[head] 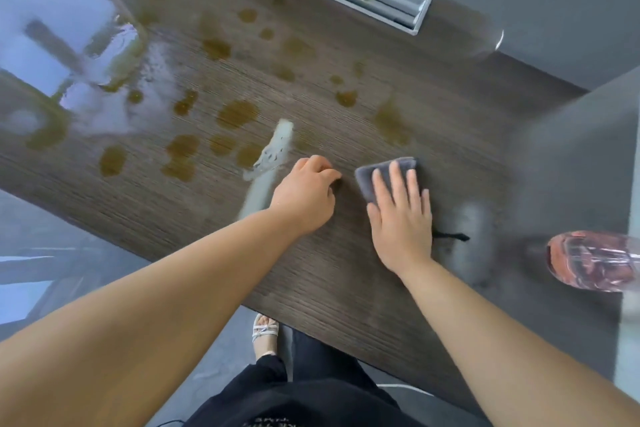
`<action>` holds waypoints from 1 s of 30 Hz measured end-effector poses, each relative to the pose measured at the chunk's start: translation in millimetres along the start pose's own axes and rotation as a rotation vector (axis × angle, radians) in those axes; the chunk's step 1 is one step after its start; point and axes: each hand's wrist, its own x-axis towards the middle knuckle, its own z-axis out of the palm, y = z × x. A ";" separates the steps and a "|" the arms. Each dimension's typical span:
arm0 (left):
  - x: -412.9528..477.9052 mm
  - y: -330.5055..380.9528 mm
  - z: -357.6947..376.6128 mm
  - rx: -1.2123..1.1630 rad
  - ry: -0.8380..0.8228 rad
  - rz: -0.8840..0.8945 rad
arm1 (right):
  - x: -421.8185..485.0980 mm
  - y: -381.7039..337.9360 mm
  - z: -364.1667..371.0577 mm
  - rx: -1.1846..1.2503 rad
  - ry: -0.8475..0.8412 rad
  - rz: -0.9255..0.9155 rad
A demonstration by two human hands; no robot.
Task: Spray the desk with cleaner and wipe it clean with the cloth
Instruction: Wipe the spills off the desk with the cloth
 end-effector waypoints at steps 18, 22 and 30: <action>18.1 6.3 -13.9 0.293 -0.178 0.016 | 62.1 76.0 -13.2 -0.034 0.005 -0.101; 18.4 7.1 -14.2 0.303 -0.167 0.012 | 114.9 48.3 -19.6 0.049 0.032 0.324; 19.2 6.4 -14.1 0.312 -0.168 0.016 | 84.3 75.4 -15.9 -0.058 -0.035 -0.354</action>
